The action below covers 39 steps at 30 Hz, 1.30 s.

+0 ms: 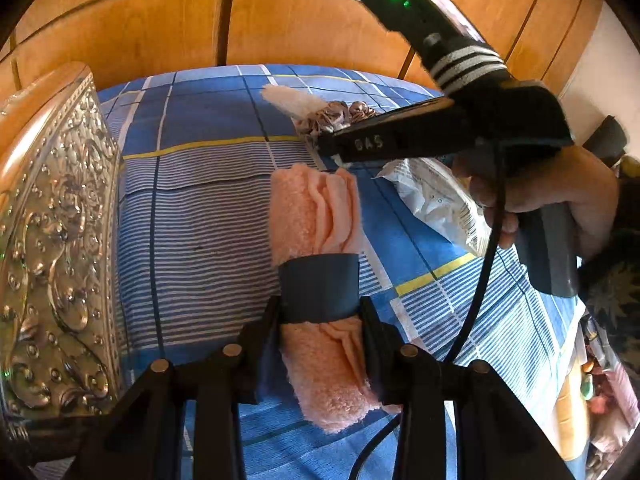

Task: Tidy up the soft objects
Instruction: 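Grasp the white mesh sponge with brown scrunchie with the right gripper, then carry the pink towel roll into the gold tray and open the left gripper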

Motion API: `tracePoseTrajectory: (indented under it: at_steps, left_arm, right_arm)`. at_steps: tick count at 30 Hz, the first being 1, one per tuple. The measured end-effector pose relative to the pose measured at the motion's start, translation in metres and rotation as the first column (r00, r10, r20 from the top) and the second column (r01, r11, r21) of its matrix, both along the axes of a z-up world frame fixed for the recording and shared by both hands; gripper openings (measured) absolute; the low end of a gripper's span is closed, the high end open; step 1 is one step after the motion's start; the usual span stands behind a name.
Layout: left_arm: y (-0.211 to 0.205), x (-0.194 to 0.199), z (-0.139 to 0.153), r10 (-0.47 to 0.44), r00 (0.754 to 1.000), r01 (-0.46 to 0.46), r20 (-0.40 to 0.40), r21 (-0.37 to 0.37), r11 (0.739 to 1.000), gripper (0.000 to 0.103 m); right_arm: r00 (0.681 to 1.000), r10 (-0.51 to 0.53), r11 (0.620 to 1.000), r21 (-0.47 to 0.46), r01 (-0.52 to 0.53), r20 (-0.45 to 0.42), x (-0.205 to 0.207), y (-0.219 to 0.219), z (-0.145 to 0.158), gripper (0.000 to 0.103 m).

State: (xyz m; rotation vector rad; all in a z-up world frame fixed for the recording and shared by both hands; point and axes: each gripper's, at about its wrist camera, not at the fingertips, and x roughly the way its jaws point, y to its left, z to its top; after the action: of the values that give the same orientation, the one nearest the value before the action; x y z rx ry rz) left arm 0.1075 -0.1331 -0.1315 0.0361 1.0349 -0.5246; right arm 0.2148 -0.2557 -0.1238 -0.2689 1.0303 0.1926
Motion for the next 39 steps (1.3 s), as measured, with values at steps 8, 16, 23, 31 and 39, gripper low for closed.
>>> tracePoseTrajectory:
  at_steps: [8,16,23,31,39]
  left_arm:
    - [-0.001,-0.003,0.001,0.011,1.0,-0.011,-0.009,0.0,1.0,0.038]
    - [-0.008,0.008,0.003,0.021,0.999,-0.02,-0.049,0.028,0.999,0.036]
    - [-0.018,0.023,0.009,0.048,0.992,-0.041,-0.119,0.061,0.997,0.032]
    - [-0.024,0.066,0.042,0.085,0.99,-0.081,-0.111,0.045,0.996,0.031]
    - [0.005,0.137,0.109,0.207,0.977,-0.207,-0.047,0.003,0.978,0.031]
  right_arm:
    - [0.996,-0.079,0.983,0.169,0.07,0.047,-0.051,-0.024,0.049,0.024]
    - [0.983,-0.18,0.936,0.3,0.184,-0.043,-0.148,-0.05,0.048,0.025]
    - [0.963,-0.227,0.927,0.271,0.259,-0.144,-0.197,-0.043,0.002,0.025]
    - [0.964,-0.25,0.928,0.262,0.266,-0.095,-0.201,-0.033,-0.001,0.025]
    - [0.964,-0.256,0.926,0.269,0.266,-0.073,-0.207,-0.03,-0.004,0.025]
